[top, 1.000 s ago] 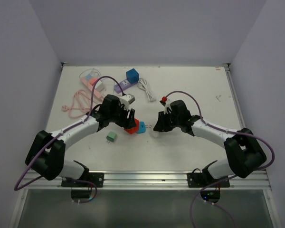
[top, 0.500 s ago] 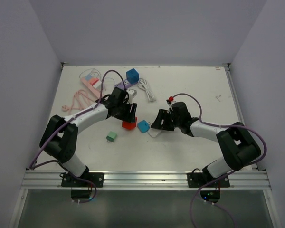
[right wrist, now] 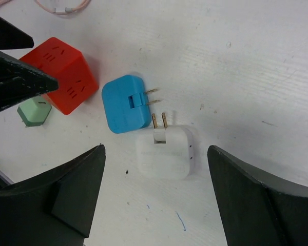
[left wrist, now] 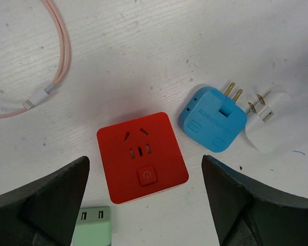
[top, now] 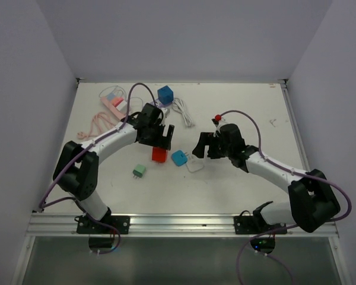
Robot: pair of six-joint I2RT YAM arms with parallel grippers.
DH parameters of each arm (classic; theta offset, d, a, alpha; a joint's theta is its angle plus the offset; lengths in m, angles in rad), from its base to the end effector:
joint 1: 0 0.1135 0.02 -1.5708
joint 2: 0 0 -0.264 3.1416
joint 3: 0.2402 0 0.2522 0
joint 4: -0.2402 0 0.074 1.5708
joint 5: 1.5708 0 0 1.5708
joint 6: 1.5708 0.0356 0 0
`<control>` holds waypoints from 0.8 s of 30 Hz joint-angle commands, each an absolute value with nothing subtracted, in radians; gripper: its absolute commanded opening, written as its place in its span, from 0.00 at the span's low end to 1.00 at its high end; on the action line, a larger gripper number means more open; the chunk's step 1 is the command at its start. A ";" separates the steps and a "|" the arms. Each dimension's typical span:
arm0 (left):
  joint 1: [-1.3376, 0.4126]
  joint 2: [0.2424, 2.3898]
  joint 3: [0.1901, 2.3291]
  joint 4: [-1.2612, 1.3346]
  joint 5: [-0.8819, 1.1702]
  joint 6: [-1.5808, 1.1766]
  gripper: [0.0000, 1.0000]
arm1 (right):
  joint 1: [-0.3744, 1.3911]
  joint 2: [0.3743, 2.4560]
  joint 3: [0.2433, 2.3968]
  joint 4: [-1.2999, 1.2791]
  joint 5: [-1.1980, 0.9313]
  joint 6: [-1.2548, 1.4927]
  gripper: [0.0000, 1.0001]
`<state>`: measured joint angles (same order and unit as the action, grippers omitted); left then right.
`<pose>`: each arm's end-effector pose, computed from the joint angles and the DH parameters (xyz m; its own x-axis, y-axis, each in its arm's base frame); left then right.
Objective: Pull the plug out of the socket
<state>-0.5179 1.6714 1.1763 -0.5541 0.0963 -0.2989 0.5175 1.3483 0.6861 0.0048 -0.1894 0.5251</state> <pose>0.2981 -0.1738 0.2177 -0.8773 0.1625 -0.4516 0.2889 0.9302 -0.2264 0.2383 0.1434 0.2011 -0.7680 0.1294 -0.6273 -0.2662 0.8263 0.4964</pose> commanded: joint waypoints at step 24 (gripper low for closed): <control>-0.502 1.227 0.939 -0.374 -0.133 -0.413 1.00 | 0.515 1.920 1.448 -0.069 0.106 0.158 0.87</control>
